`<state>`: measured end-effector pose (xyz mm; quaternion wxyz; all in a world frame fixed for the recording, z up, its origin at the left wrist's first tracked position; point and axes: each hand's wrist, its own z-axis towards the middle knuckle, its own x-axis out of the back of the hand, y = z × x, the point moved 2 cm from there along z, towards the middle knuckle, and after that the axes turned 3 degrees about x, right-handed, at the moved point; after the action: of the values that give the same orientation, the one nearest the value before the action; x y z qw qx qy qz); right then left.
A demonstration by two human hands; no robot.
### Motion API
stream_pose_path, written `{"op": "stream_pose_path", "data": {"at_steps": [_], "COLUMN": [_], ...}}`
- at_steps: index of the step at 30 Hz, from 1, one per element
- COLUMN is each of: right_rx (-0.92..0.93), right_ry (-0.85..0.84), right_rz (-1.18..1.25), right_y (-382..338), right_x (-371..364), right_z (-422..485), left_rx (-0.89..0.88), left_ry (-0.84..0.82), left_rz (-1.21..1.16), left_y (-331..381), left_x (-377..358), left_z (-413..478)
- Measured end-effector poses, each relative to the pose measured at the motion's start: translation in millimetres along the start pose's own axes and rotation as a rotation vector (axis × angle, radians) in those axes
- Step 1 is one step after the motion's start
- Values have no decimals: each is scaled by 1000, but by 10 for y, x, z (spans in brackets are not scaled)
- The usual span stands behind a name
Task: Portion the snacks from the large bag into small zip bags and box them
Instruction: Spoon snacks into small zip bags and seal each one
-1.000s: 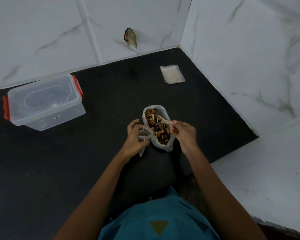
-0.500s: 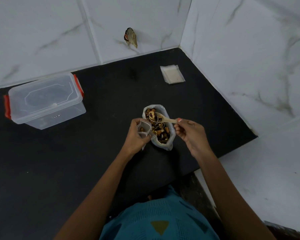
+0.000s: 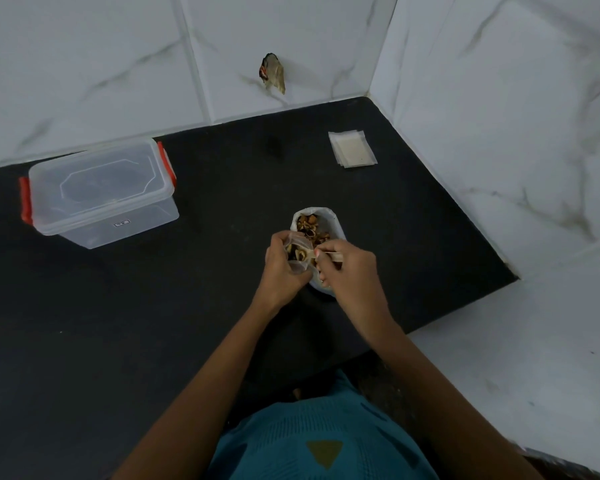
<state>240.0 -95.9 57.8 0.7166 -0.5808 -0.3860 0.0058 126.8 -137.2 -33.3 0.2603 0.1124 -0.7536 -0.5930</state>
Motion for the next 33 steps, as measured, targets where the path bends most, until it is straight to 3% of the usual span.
{"op": "stream_pose_path", "data": {"at_steps": [5, 9, 16, 21, 28, 33], "right_rx": [139, 163, 212, 258, 390, 312], "right_ry": [-67, -120, -42, -112, 22, -57], "right_rz": [-218, -192, -221, -287, -254, -201], "right_y": [-29, -47, -71, -73, -135, -121], "right_x": [-28, -54, 84, 39, 122, 77], "right_z": [-6, -24, 3, -59, -83, -93], "left_rx": [-55, -79, -92, -106, -100, -136], "left_ry": [21, 9, -12, -43, -30, -43], "left_rz": [20, -25, -77, -85, -147, -124], "left_y": [21, 63, 142, 145, 175, 173], "left_x": [31, 26, 76, 62, 99, 77], "left_z": [-4, -34, -70, -99, -99, -108]}}
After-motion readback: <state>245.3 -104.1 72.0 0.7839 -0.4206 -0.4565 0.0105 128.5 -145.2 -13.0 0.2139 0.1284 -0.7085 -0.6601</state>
